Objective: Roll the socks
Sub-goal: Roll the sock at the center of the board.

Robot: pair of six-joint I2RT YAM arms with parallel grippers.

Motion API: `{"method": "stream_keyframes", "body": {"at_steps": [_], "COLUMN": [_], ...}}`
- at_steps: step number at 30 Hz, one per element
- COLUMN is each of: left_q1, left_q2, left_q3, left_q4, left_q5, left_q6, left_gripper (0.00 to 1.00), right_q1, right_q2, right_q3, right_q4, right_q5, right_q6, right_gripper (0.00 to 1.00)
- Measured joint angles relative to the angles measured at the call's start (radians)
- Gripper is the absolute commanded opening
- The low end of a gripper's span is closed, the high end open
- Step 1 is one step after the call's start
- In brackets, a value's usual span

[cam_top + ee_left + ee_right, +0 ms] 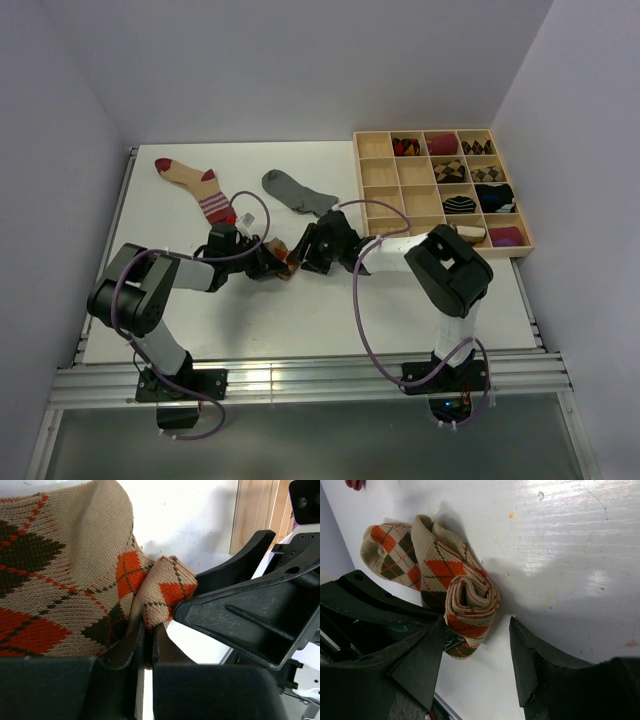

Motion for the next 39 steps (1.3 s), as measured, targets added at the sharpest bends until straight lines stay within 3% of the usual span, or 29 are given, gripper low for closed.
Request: {"method": "stream_keyframes", "body": {"at_steps": [6,11,19,21,25,28,32,39], "left_q1": [0.011,0.029,0.04,0.04,0.038,0.035,0.01,-0.155], "left_q2": [0.016,0.034,0.05,0.048,0.02,-0.029,-0.105,-0.292], "left_q3": [0.005,0.003,-0.005,-0.006,-0.012,-0.023,-0.03,-0.03], "left_q4": [0.003,0.023,0.056,0.055,0.033,0.004,-0.086,-0.246], "left_q5": [0.021,0.052,0.074,0.072,0.042,0.002,-0.095,-0.391], "left_q6": [-0.03,-0.057,-0.079,-0.076,-0.054,-0.028,0.027,0.169], "left_gripper": [0.01,0.01,0.05,0.1,0.36,0.47,0.51,0.53], "right_q1": [0.002,0.002,0.002,0.002,0.002,0.006,0.008,0.015], "right_q2": [0.021,0.053,0.066,0.066,0.066,0.066,0.064,0.064], "right_q3": [0.001,0.023,0.043,0.048,0.064,0.079,0.093,0.143], "right_q4": [0.035,0.053,0.04,0.029,-0.002,-0.032,-0.068,-0.17], "right_q5": [-0.007,-0.014,-0.014,-0.013,-0.013,-0.009,-0.003,0.017], "right_q6": [0.008,0.007,-0.008,-0.01,-0.015,-0.023,-0.028,-0.039], "right_gripper": [0.56,0.45,0.01,0.0,0.0,0.0,0.0,0.0]}}
